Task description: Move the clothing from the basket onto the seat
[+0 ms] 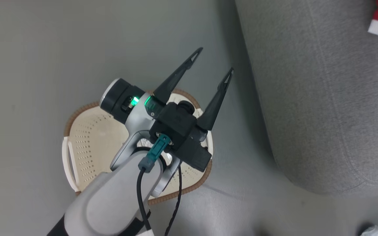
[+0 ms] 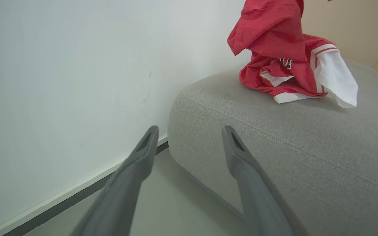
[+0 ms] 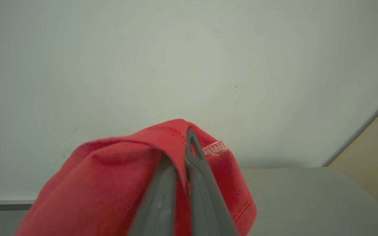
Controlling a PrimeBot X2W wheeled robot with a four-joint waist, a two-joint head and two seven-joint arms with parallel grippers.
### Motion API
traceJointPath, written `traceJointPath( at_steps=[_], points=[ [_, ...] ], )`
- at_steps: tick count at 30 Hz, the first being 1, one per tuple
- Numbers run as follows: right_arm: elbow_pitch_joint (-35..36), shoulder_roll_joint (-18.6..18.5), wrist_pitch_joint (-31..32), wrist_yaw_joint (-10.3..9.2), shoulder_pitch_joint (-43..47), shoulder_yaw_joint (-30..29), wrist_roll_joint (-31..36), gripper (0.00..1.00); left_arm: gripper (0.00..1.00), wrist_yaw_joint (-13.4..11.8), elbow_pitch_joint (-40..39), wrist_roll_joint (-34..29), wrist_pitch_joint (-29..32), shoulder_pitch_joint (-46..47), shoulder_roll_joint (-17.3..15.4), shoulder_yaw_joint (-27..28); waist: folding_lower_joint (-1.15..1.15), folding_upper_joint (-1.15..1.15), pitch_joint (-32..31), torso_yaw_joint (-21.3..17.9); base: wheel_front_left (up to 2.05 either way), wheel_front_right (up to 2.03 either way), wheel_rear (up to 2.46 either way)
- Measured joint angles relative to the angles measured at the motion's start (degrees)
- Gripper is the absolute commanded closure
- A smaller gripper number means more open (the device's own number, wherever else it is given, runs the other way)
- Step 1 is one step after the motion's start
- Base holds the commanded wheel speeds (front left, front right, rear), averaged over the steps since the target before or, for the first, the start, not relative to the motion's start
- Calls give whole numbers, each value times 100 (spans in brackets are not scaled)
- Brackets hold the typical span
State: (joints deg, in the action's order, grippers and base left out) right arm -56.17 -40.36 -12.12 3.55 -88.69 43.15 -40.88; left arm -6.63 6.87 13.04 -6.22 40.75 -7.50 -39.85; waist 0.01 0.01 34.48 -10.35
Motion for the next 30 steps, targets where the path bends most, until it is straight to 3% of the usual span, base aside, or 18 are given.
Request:
traceJointPath(
  at_steps=[5,13,14,15,16,30],
  points=[
    [-301,485,-62,71,522,15,-202,100,0,-1,55,-60,59,145,-26,3,0,1,368,-25,0,0,0],
    [-543,681,-162,199,737,75,-204,100,0,-2,225,-163,60,220,-102,44,0,0,612,-149,0,0,0],
    [-542,731,-167,210,737,75,-204,80,0,-3,253,-163,58,220,-120,58,0,0,609,-173,0,0,0],
    [-539,759,-185,232,738,89,-203,49,0,-14,285,-163,58,220,-130,67,0,0,600,-194,0,0,0],
    [-537,777,-209,253,745,114,-193,0,0,-23,320,-163,58,220,-135,76,0,0,585,-212,0,0,0],
    [-480,1063,-219,335,1499,248,-147,0,0,-43,835,154,-247,-7,-14,269,-2,-1,-40,-385,0,0,0]
  ],
)
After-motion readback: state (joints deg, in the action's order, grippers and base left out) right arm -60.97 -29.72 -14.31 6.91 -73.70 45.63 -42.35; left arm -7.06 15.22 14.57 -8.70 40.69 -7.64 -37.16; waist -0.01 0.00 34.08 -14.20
